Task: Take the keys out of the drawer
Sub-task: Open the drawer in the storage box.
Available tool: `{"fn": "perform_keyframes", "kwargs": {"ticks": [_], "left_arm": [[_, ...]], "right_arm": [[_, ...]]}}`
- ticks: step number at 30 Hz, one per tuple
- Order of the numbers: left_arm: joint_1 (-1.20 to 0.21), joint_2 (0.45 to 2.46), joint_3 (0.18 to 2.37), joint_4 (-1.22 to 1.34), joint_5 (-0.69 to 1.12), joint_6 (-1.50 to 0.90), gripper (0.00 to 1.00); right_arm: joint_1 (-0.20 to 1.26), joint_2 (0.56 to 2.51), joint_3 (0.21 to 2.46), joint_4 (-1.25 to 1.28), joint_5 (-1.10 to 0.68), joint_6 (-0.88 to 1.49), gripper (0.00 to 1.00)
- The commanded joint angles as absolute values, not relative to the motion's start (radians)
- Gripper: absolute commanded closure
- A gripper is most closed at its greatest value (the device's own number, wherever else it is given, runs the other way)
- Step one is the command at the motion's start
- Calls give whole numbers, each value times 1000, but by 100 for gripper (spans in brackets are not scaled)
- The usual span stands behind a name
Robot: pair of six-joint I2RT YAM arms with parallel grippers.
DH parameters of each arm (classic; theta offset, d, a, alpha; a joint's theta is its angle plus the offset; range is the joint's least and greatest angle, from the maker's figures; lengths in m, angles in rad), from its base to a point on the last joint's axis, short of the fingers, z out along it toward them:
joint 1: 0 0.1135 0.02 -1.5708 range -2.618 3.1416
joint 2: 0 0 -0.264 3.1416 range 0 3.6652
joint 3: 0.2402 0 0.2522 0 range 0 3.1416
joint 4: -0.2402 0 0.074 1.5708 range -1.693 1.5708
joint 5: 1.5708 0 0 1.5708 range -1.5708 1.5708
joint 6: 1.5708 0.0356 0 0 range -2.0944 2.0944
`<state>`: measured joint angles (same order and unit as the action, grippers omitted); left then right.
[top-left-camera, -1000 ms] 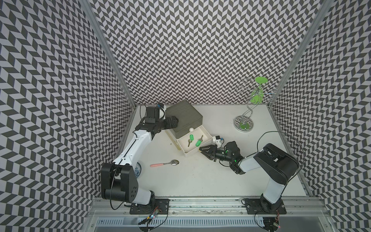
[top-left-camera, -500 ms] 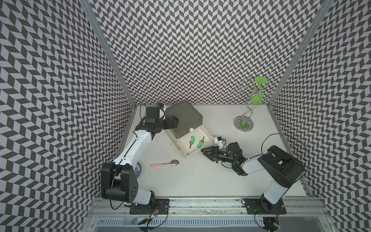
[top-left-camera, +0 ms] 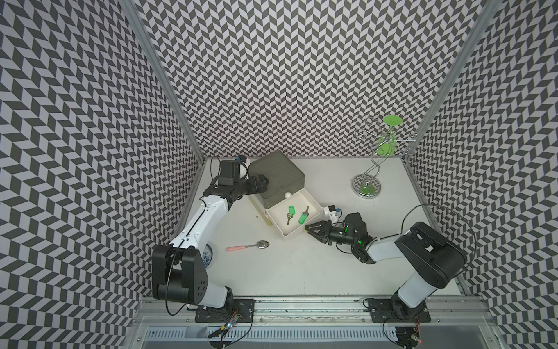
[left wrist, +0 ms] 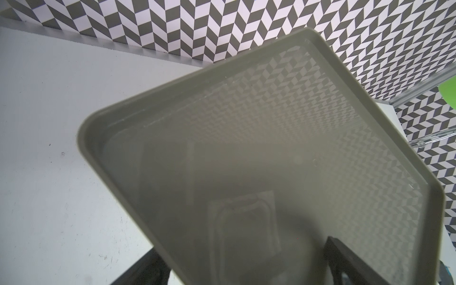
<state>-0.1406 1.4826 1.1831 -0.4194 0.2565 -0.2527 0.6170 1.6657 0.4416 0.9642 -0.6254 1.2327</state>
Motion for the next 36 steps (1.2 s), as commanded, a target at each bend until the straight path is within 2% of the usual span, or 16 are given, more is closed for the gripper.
{"fn": "perform_keyframes", "kwargs": {"ticks": [1, 13, 19, 24, 26, 29, 31, 33, 36], "left_arm": [[-169, 1587, 1104, -577, 230, -152, 2], [-169, 1594, 1103, -575, 226, -152, 2], [-169, 1594, 1103, -575, 226, -154, 2], [-169, 1593, 1105, -576, 226, -154, 2], [-170, 1591, 1105, -576, 226, -155, 2], [-169, 1589, 1104, -575, 227, -156, 2], [-169, 1585, 1103, -574, 231, -157, 2], [-169, 1584, 1104, -576, 236, -159, 2], [-169, 1577, 1106, -578, 237, -159, 2]], "right_arm": [[604, 1643, 437, 917, -647, 1187, 82], [592, 1629, 430, 886, -658, 1158, 81], [591, 1595, 441, 811, -645, 1119, 57], [585, 1528, 448, 680, -632, 1054, 50], [571, 1471, 449, 589, -625, 1020, 49], [555, 1355, 547, 217, -554, 890, 48], [555, 1317, 712, -96, -469, 741, 46], [555, 1334, 870, -305, -404, 642, 45], [555, 1416, 1101, -512, -389, 527, 39]]}}
